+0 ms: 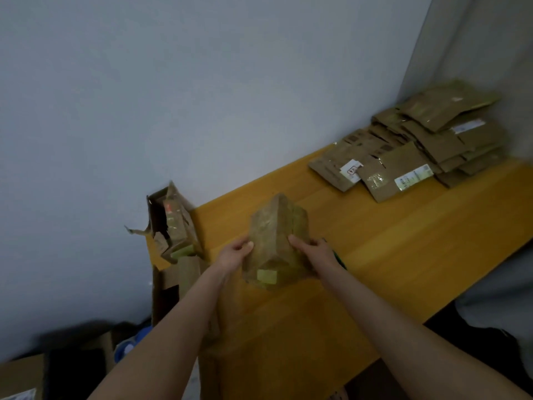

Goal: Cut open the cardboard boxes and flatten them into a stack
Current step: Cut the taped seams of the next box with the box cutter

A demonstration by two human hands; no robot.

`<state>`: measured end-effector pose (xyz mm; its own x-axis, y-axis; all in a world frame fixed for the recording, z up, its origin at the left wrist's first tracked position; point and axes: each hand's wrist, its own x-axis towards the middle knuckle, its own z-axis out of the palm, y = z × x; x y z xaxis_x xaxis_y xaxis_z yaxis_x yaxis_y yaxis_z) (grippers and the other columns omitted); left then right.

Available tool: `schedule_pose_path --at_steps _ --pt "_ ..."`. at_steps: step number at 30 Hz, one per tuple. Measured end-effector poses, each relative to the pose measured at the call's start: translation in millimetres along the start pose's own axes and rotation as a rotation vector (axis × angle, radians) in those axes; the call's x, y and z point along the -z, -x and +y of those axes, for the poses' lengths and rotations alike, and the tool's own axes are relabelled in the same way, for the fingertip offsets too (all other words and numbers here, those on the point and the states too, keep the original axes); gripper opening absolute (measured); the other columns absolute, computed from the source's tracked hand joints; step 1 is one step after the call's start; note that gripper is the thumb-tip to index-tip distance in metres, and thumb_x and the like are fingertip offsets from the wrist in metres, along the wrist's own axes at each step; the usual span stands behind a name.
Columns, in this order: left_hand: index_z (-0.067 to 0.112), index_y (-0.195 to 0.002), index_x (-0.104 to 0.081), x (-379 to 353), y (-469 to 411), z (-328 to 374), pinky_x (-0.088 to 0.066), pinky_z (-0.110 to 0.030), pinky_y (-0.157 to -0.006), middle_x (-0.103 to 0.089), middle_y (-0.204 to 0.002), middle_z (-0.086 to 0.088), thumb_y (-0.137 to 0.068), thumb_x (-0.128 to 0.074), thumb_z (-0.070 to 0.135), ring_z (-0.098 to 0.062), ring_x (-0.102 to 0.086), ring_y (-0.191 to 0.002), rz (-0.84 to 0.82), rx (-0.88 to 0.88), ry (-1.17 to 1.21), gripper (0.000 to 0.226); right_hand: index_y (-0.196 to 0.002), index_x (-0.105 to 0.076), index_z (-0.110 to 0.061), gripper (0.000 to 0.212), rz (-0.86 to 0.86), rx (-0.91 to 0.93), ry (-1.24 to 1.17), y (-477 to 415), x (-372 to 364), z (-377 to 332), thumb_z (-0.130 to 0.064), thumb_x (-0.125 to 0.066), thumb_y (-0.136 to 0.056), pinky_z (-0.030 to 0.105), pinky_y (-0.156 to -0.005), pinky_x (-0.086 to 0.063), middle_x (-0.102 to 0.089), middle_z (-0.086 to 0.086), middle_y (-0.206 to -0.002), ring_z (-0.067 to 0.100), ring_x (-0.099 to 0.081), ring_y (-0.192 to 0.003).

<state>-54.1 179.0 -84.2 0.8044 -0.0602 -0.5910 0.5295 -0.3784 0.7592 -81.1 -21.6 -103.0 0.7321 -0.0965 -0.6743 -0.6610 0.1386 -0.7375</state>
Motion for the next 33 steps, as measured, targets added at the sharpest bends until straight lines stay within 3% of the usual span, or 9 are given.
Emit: schedule_pose_path --at_steps 3,6,8,10,13,17,21,26,33 --pt "0.008 -0.132 -0.058 -1.9 -5.7 8.0 -0.039 -0.032 -0.107 -0.058 -0.135 -0.009 -0.102 -0.047 0.023 -0.024 -0.053 -0.124 0.032 -0.103 -0.195 0.036 -0.119 -0.048 -0.015 0.061 0.092 0.098 0.109 5.7 -7.9 6.0 -0.043 -0.079 -0.074 0.044 -0.083 -0.056 -0.059 0.007 -0.122 0.023 -0.061 -0.1" --pt "0.013 -0.131 -0.058 -9.9 -4.7 27.2 -0.041 -0.024 -0.093 -0.06 -0.13 -0.009 -0.099 -0.04 0.049 -0.019 -0.058 -0.109 -0.019 -0.123 -0.226 0.051 -0.117 -0.05 -0.016 0.053 0.173 0.19 0.25 10.5 -18.5 15.7 -0.043 -0.074 -0.078 0.045 -0.085 -0.056 -0.062 0.004 -0.114 0.022 -0.064 -0.098" --pt "0.018 -0.143 -0.042 -19.9 -8.3 32.6 -0.039 -0.026 -0.093 -0.049 -0.141 -0.006 -0.091 -0.049 0.061 -0.02 -0.053 -0.114 -0.047 -0.176 -0.374 0.068 -0.123 -0.048 -0.014 0.048 0.188 0.229 0.325 11.3 -26.7 21.3 -0.041 -0.065 -0.087 0.042 -0.081 -0.056 -0.063 0.004 -0.113 0.022 -0.065 -0.095" --pt "0.02 -0.152 -0.02 -31.8 -12.4 30.7 -0.037 -0.04 -0.106 -0.033 -0.151 -0.007 -0.077 -0.06 0.07 -0.025 -0.04 -0.13 -0.02 -0.204 -0.722 0.098 -0.123 -0.048 -0.013 0.035 0.191 0.252 0.457 9.7 -32.7 25.8 -0.036 -0.052 -0.096 0.033 -0.07 -0.05 -0.063 0.002 -0.108 0.018 -0.061 -0.085" --pt "0.018 -0.154 0.003 -45.2 -14.4 20.8 -0.018 -0.058 -0.114 -0.011 -0.158 -0.007 -0.066 -0.061 0.079 -0.029 -0.016 -0.145 0.081 -0.18 -1.058 0.125 -0.121 -0.052 -0.017 0.022 0.143 0.241 0.662 2.3 -28.8 34.2 -0.023 -0.045 -0.1 0.027 -0.072 -0.042 -0.062 0.001 -0.111 0.018 -0.057 -0.093" --pt "0.016 -0.153 0.005 -55.9 -19.2 15.5 -0.024 -0.058 -0.111 -0.018 -0.153 -0.011 -0.072 -0.068 0.066 -0.032 -0.022 -0.141 0.145 -0.183 -1.151 0.12 -0.137 -0.043 -0.021 0.039 0.263 0.183 1.019 -11.1 3.2 42.3 -0.026 -0.049 -0.098 0.033 -0.089 -0.044 -0.043 0.004 -0.138 0.023 -0.043 -0.125" --pt "0.021 -0.153 0.008 -44.7 -24.0 13.7 -0.016 -0.058 -0.115 -0.011 -0.157 -0.009 -0.075 -0.073 0.052 -0.03 -0.013 -0.145 0.147 -0.407 -1.391 0.117 -0.148 -0.022 -0.014 0.056 0.4 0.093 1.206 -28.7 38.2 54.3 -0.029 -0.046 -0.099 0.039 -0.102 -0.036 -0.028 0.013 -0.149 0.031 -0.03 -0.133" --pt "0.023 -0.153 0.013 -42.7 -30.4 13.5 -0.008 -0.064 -0.114 0.006 -0.161 -0.004 -0.076 -0.075 0.045 -0.031 0.004 -0.148 0.092 -0.394 -1.361 0.119 -0.136 -0.036 -0.013 0.04 0.448 -0.018 1.286 -44.5 47.9 70.6 -0.017 -0.043 -0.097 0.038 -0.094 -0.041 -0.039 0.013 -0.138 0.028 -0.04 -0.123" --pt "0.024 -0.153 -0.008 -48.7 -40.2 21.2 -0.017 -0.065 -0.112 -0.019 -0.154 -0.004 -0.069 -0.08 0.045 -0.031 -0.014 -0.144 0.153 -0.35 -1.3 0.113 -0.121 -0.051 -0.018 0.028 0.316 -0.035 1.034 -49.3 46.2 62.6 -0.032 -0.05 -0.097 0.032 -0.07 -0.048 -0.062 0.005 -0.112 0.023 -0.062 -0.097"
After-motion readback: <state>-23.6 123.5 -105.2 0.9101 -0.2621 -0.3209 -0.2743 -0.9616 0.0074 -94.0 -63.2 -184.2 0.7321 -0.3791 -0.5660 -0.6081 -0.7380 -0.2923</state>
